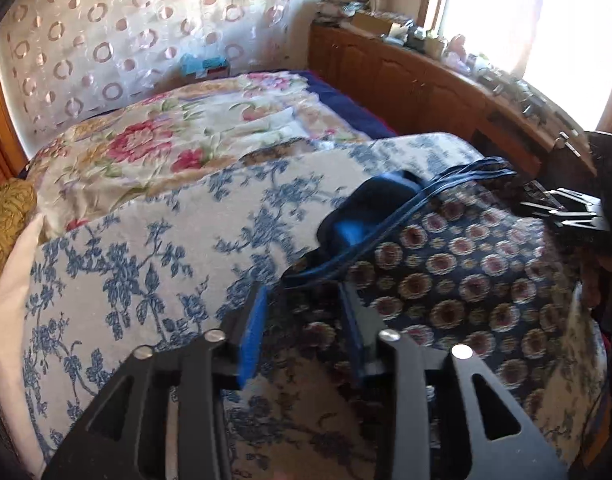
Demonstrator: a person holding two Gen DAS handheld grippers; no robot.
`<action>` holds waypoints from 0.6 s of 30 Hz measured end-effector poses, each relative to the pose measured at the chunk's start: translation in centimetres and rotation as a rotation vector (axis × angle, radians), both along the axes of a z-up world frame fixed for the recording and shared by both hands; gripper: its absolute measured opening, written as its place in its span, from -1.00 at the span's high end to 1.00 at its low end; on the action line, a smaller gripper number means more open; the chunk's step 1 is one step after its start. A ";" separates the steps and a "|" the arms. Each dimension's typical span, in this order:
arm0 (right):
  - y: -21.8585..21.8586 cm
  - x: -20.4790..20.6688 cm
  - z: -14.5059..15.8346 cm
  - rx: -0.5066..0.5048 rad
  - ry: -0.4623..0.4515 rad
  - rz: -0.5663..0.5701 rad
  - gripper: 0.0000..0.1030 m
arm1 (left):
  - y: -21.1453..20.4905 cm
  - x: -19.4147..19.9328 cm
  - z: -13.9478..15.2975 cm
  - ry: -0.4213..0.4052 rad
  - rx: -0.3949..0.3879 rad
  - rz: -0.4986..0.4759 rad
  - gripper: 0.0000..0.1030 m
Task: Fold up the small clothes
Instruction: 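Lift the navy bundle with both grippers off the floral sheet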
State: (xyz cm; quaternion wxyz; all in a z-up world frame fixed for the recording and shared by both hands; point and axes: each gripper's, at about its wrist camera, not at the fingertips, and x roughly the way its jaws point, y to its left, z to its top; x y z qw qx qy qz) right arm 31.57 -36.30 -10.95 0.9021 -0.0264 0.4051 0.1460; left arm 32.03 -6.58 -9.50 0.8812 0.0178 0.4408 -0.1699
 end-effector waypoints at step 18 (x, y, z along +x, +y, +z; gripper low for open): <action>0.2 -0.2 -0.4 0.072 0.016 0.102 0.31 | -0.5 1.2 -0.1 0.043 -0.152 -0.057 0.62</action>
